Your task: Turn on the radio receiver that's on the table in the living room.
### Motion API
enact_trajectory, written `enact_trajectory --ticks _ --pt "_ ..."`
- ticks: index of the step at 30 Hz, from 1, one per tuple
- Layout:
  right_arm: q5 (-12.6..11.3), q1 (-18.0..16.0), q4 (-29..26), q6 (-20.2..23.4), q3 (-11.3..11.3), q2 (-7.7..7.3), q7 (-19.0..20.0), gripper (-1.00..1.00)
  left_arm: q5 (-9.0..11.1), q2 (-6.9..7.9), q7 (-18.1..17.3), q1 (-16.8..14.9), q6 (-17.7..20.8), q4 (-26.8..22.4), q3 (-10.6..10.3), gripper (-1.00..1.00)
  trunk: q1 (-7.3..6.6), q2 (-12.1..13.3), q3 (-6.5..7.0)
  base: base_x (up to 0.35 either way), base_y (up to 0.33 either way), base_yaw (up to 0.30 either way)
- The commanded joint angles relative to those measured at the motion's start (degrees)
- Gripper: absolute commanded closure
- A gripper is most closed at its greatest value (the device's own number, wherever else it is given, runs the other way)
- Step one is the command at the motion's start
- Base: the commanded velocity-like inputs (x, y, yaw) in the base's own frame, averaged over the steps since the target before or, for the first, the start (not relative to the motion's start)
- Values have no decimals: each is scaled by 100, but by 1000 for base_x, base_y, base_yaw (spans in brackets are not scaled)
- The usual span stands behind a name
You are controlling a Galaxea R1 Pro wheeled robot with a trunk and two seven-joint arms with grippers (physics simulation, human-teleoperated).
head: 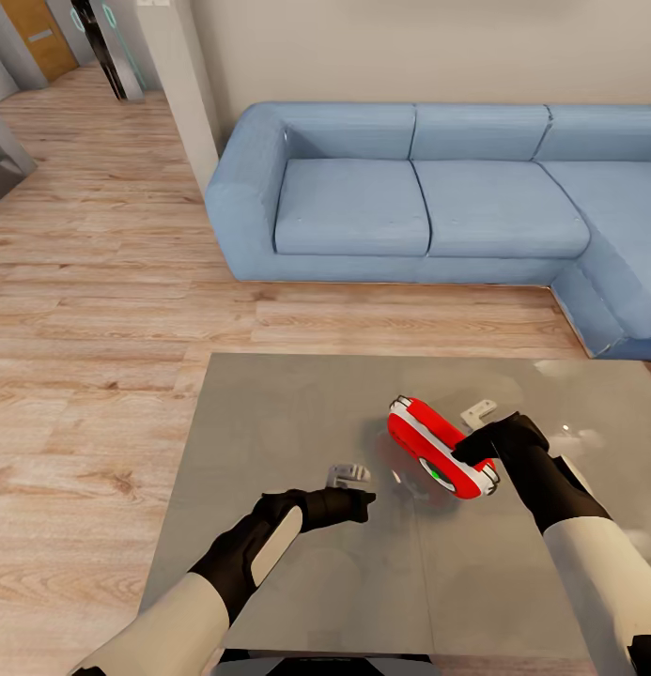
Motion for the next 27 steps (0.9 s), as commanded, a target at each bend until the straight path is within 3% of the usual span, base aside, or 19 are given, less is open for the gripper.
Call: enact_trajectory --ticks 1,5,6,12,27 --pt "6 4 11 -29 -5 5 -1 100 2 -2 -1 -2 -3 4 -3 100 3 1 -1 0 0 0" --pt "0 4 19 -58 -10 11 -5 100 6 -2 -1 -1 -3 4 -3 100 3 1 -1 0 0 0" --pt "0 4 19 -59 -11 12 -6 -100 6 -2 -1 -2 -3 4 -3 100 3 1 -1 0 0 0" --pt "5 5 27 -162 -157 26 0 -100 0 -2 -1 -2 -3 4 -3 100 3 1 -1 0 0 0" --pt "31 5 -46 -172 -172 6 44 -100 -2 -2 -1 0 -11 4 -3 100 3 1 -1 0 0 0"
